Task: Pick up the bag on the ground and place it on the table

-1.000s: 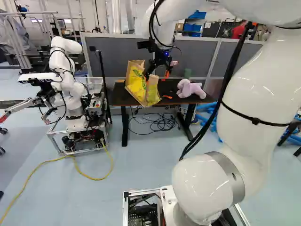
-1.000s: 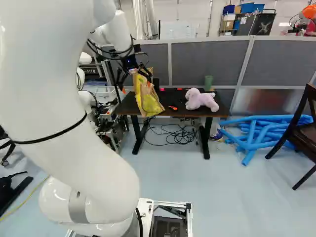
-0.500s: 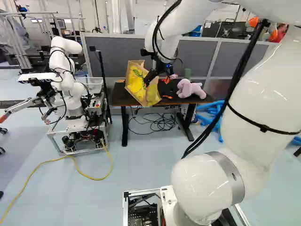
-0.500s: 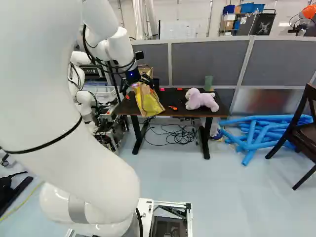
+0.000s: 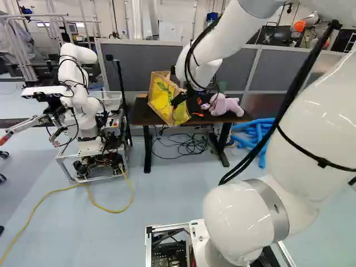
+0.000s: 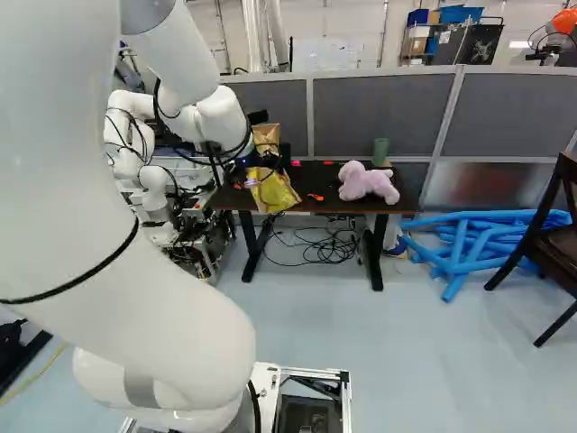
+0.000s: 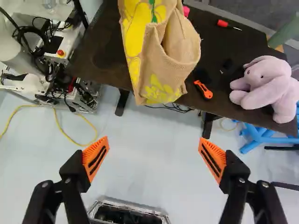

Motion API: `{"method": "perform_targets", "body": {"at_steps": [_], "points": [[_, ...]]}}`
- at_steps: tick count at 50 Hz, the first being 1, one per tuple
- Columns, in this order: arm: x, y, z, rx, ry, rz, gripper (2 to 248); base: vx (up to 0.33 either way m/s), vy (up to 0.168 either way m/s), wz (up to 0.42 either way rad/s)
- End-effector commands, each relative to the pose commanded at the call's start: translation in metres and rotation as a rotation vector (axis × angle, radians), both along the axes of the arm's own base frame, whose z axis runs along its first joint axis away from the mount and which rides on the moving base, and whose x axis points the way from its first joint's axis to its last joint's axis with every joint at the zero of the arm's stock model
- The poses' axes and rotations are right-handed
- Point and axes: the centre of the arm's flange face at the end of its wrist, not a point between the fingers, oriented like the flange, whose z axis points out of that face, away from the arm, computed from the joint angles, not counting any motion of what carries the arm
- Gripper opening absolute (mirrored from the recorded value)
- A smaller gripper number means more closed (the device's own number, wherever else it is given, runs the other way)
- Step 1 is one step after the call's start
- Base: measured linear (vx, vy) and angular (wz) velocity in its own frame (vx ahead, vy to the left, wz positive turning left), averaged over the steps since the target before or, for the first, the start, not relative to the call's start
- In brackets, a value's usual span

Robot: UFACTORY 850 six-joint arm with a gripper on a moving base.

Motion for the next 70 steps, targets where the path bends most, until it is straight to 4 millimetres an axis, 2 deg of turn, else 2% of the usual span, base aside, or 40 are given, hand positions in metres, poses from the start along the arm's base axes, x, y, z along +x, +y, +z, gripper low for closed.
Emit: {"method": "perform_targets", "body": {"at_steps": [28,49,70], "points": [[-0.053,-0.012,-0.055,0.065,-0.204,-0.067,247,0.0,0.0,0.0],[-0.09,-0.019,-0.083,0.103,-0.324,-0.104,247,0.0,0.0,0.0],[-0.122,-0.024,-0.104,0.132,-0.418,-0.132,247,0.0,0.0,0.0]]}}
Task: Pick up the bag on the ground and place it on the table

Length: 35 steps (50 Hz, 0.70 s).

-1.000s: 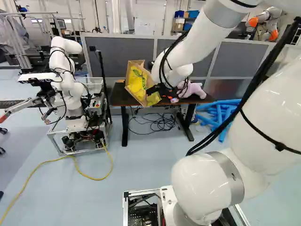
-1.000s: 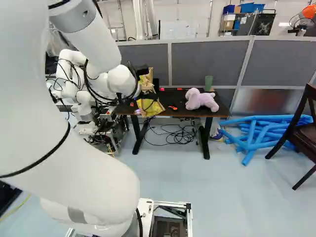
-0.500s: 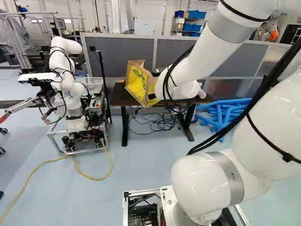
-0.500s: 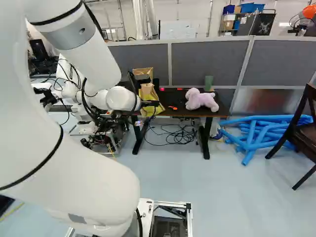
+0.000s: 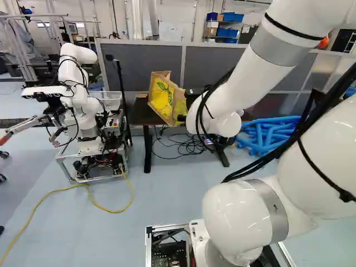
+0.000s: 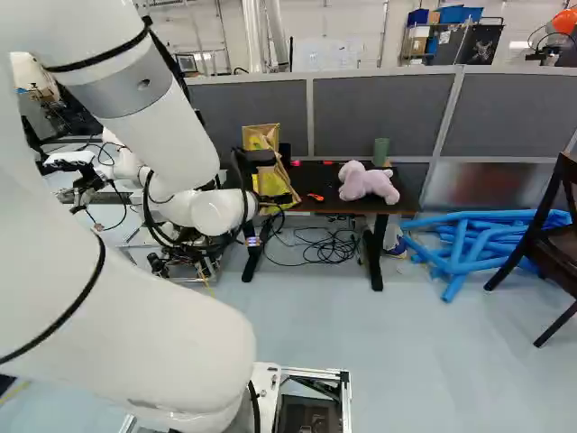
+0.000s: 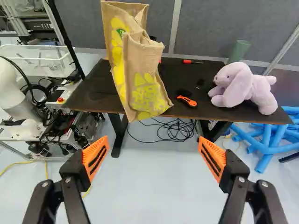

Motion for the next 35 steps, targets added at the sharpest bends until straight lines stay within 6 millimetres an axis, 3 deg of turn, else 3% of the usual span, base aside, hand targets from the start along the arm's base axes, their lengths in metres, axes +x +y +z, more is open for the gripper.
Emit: {"method": "perform_targets", "body": {"at_steps": [35], "points": [[-0.036,-0.004,-0.02,0.028,-0.097,-0.027,247,0.0,0.0,0.0]]}}
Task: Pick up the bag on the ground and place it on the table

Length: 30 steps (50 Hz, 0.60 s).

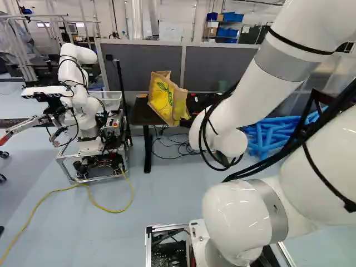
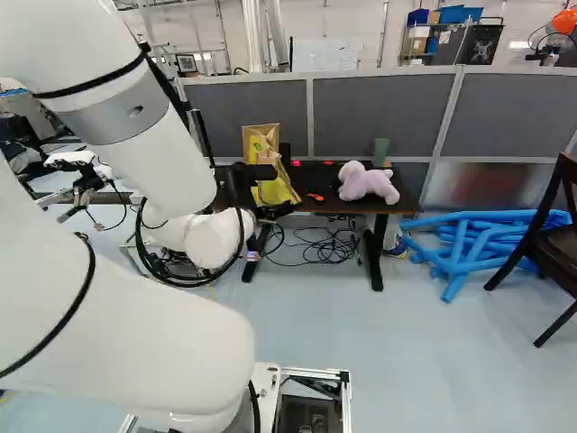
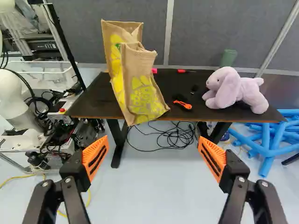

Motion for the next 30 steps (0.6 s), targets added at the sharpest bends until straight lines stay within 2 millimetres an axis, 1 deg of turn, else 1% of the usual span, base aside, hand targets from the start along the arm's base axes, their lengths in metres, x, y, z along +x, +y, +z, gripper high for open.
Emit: {"method": "perform_targets", "body": {"at_steps": [15,30], "points": [[-0.0069,-0.0007,-0.0035,0.005,-0.018,-0.005,247,0.0,0.0,0.0],[-0.0086,-0.0008,-0.0043,0.006,-0.023,-0.006,247,0.0,0.0,0.0]]}}
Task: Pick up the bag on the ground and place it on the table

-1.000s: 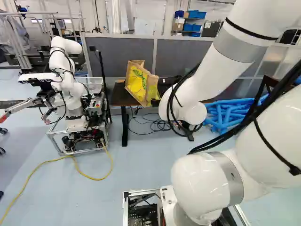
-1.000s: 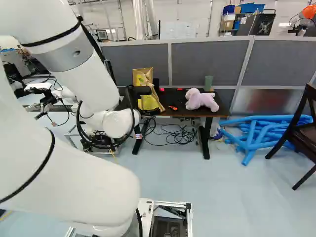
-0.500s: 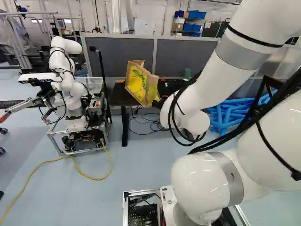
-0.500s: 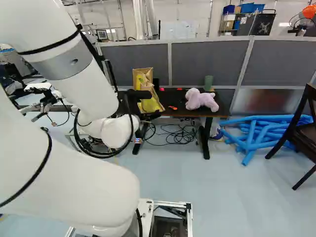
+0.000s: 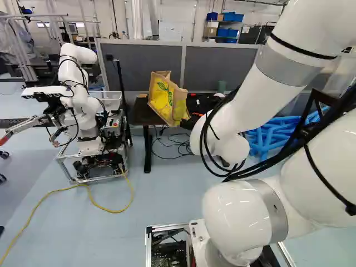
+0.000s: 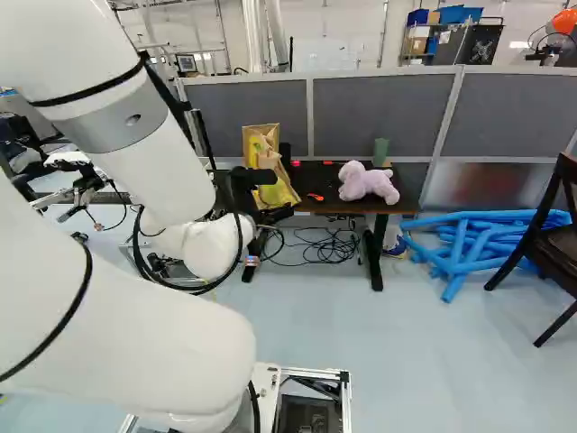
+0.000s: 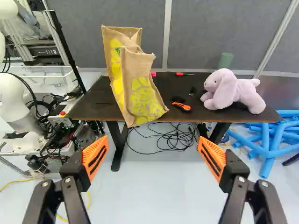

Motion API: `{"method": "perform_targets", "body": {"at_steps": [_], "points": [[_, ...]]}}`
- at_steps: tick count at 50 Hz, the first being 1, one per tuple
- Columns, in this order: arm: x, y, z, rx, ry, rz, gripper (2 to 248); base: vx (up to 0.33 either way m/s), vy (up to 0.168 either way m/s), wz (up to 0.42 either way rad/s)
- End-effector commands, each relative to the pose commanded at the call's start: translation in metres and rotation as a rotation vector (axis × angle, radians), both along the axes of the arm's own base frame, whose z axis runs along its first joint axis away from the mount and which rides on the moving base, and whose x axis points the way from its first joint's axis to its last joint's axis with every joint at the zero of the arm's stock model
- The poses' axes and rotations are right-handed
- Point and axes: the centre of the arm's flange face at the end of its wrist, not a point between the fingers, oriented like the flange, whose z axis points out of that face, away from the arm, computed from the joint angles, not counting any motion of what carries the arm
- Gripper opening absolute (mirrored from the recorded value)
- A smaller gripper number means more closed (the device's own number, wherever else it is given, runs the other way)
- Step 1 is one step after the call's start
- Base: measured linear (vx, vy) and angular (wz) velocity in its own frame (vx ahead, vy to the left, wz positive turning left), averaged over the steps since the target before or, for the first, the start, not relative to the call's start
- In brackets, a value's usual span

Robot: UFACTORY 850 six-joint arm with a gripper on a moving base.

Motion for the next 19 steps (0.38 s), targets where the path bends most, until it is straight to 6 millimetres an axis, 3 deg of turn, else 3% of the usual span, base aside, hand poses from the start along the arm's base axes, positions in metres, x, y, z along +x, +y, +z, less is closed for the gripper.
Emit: {"method": "perform_targets", "body": {"at_steps": [19], "points": [[0.0,0.0,0.0,0.0,0.0,0.0,247,0.0,0.0,0.0]]}}
